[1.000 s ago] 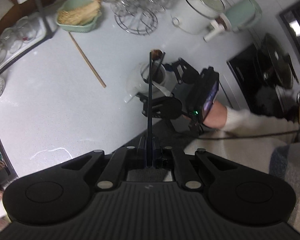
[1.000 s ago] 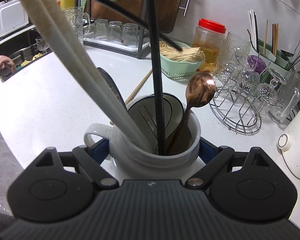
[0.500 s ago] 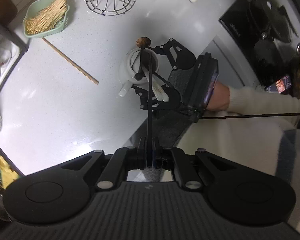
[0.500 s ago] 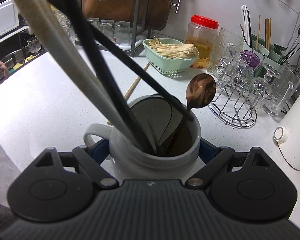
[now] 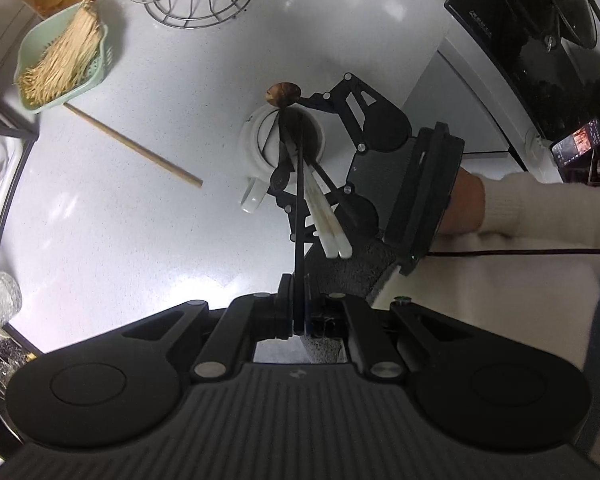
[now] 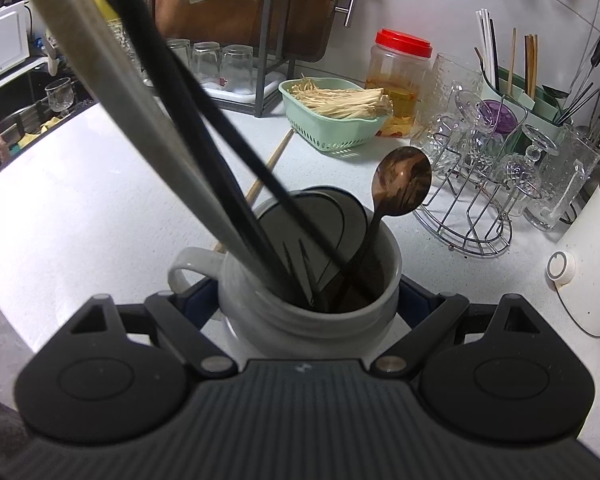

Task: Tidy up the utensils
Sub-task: 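Lower the black chopstick into the white jar with the left tool, then open the left tool to release the chopstick and withdraw, then move the left tool to the wooden chopstick on the counter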

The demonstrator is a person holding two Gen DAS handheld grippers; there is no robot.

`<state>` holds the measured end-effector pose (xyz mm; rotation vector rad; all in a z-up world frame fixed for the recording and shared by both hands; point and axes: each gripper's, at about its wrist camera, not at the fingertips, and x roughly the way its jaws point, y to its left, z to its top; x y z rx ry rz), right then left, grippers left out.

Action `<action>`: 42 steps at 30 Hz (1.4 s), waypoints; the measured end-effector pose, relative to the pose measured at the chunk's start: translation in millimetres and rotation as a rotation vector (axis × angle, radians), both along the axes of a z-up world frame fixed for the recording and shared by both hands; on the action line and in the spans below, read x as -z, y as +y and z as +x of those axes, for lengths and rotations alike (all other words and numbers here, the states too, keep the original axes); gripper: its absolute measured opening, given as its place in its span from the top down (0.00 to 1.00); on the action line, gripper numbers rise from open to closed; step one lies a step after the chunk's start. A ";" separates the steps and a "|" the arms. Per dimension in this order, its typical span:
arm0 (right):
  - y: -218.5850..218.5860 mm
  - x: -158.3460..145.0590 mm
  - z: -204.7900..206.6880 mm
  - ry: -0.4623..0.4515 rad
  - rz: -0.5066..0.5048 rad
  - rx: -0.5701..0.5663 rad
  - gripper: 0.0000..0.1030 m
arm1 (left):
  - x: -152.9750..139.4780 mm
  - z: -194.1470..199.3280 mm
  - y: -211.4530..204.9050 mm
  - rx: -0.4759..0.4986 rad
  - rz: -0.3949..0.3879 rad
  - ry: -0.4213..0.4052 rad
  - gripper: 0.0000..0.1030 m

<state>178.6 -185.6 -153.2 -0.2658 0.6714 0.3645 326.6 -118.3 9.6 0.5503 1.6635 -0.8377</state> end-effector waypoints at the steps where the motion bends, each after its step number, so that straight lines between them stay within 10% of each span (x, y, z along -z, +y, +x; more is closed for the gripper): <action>1: 0.2 0.0 0.6 0.000 0.001 0.001 0.10 | 2.2 0.5 -1.9 0.008 0.003 -0.005 0.95; 13: 2.6 0.3 4.6 -0.009 -0.001 0.001 0.10 | -0.1 5.4 0.2 0.009 -0.049 -0.115 0.85; 16: 2.5 -0.1 6.4 -0.006 -0.001 -0.003 0.10 | -9.1 6.1 11.8 -0.045 -0.102 -0.156 0.65; 28: 0.5 0.0 9.4 -0.005 0.005 -0.021 0.10 | -20.8 -4.3 69.4 -0.342 -0.315 -0.420 0.53; 42: -7.2 0.8 14.6 -0.006 0.005 0.036 0.10 | 37.0 -9.5 110.7 -0.624 -0.335 -0.643 0.39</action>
